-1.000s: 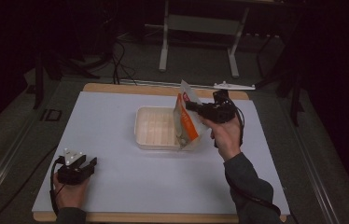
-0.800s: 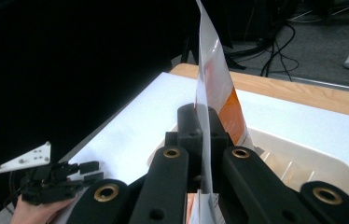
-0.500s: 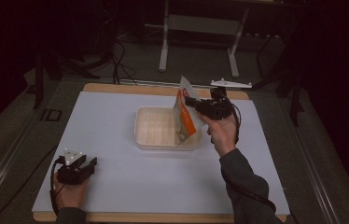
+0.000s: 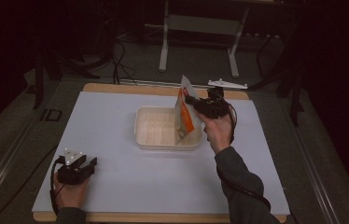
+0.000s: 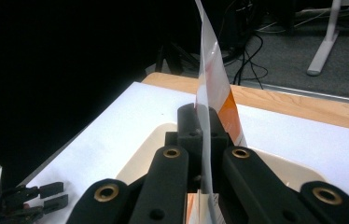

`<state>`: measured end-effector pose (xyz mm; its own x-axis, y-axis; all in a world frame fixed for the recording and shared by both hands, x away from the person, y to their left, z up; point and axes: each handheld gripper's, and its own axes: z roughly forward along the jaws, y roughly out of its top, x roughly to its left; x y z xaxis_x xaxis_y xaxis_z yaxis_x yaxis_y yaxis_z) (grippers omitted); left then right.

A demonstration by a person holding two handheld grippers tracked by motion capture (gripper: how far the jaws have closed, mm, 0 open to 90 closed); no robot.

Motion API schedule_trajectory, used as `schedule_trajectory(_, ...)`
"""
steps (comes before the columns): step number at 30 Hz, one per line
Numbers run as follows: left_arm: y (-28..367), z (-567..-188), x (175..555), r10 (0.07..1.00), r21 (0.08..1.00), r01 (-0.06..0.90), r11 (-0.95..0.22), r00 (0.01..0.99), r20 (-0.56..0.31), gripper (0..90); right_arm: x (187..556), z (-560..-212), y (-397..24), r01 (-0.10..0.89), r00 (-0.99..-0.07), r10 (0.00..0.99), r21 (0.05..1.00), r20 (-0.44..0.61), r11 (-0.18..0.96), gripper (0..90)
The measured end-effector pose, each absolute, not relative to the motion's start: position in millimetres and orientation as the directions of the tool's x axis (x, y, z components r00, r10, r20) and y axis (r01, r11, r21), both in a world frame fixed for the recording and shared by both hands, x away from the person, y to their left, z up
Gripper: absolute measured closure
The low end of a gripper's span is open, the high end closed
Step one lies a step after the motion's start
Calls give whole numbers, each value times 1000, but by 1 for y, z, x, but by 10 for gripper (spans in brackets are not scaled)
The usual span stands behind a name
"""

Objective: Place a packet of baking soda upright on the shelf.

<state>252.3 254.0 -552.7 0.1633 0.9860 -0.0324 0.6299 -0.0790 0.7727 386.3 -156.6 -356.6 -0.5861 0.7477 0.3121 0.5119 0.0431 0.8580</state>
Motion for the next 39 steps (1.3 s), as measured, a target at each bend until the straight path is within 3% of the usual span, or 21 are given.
schedule_trajectory(39,254,-553,252,986,773,629,-81,164,-31,544,393,-389,-145,491,-545,796,870,264,48,900)
